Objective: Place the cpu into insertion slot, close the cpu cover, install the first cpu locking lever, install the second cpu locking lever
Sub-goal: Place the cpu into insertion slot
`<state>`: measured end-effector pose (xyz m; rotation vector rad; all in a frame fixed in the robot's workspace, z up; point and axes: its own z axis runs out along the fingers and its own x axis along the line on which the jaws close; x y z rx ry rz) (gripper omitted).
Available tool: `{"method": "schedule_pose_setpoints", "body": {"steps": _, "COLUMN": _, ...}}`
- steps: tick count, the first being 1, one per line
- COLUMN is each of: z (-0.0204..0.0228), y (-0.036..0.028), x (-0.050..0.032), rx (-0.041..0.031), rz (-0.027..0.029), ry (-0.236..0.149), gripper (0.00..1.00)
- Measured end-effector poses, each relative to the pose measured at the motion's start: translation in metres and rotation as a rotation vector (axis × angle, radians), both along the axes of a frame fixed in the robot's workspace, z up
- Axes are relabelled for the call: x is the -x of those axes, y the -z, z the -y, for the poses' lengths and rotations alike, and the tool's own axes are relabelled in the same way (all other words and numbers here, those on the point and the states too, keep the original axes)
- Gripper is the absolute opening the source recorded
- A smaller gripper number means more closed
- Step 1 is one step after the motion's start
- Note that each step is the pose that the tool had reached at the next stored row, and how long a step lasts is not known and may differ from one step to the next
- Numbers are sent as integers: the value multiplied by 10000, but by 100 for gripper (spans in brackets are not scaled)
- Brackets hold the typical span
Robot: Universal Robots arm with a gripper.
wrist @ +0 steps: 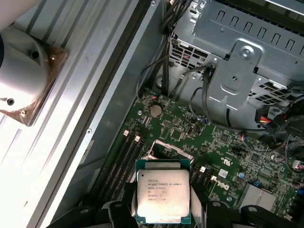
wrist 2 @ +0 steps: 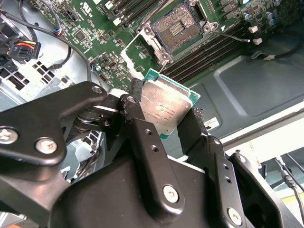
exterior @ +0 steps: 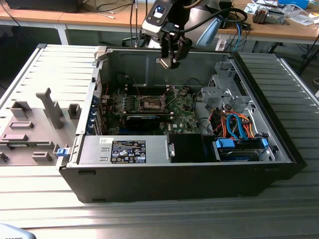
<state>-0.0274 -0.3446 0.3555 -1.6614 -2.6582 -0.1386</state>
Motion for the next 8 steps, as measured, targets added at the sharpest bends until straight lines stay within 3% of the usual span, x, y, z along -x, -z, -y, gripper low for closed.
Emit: {"method": "schedule_pose_setpoints", "body": {"steps": 8, "z": 0, "y": 0, "x": 0, "rx": 1, "rz": 0, "ry": 64, "gripper": 55}}
